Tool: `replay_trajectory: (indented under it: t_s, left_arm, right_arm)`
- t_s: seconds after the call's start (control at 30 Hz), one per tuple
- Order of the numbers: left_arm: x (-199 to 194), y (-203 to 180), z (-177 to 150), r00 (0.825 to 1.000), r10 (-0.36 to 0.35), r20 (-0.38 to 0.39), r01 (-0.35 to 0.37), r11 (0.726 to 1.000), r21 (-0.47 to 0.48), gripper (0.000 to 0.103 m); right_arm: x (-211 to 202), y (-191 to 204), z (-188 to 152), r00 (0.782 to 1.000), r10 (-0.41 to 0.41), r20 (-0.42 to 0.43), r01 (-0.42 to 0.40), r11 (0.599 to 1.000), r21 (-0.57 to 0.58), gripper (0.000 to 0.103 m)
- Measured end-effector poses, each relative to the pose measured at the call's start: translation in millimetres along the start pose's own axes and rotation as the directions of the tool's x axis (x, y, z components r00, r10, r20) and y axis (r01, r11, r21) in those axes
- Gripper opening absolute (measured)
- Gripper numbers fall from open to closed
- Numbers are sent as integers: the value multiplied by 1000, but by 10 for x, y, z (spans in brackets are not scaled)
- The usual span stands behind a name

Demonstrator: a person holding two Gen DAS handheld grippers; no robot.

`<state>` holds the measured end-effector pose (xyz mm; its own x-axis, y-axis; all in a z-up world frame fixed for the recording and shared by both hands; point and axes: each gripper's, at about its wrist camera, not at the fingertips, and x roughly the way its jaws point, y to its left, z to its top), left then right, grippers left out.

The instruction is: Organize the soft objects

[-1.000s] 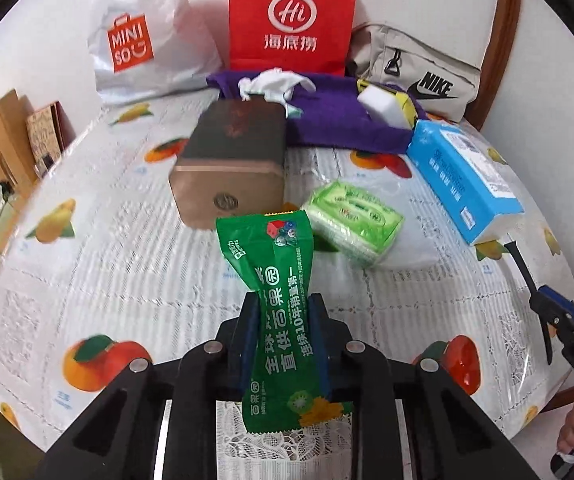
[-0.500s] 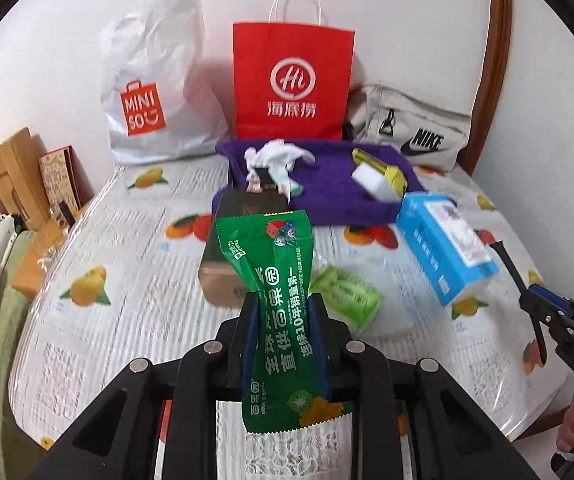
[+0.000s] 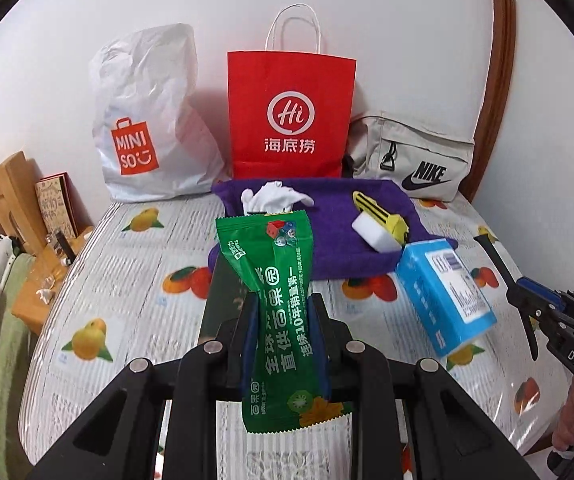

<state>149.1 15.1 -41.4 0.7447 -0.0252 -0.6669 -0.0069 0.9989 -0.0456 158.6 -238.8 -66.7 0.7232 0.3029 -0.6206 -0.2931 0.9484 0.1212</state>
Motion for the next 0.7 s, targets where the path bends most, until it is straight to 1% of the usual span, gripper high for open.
replay_trajectory:
  t_s: [0.17,0.43,0.47,0.57,0.7]
  left_arm:
    - [115,-21,143,1000,1,3,-1,1000,5,23]
    - [334,37,327,1000,9,-8,-10,1000,-10,23]
    - [362,52,340,1000,4,-13,-5,1000,-16,23]
    - [496,116,388,998,-46,-43,44,998,-47,23]
    - [626,142,445,997,-56,-58,52,997,-54,23]
  right_arm:
    - [139,-34,197,1000,2,11,-2,1000,1,20]
    - [373,-97,400,1000,1,8,-1,1000,-5,20]
    - [394,-106,419,1000,-1,8,1,1000,-6,20]
    - [475,-149,492,1000,-8,12,8,1000,-13,20]
    - [628,-230,605,1000,-11,6,11,1000,-11,20]
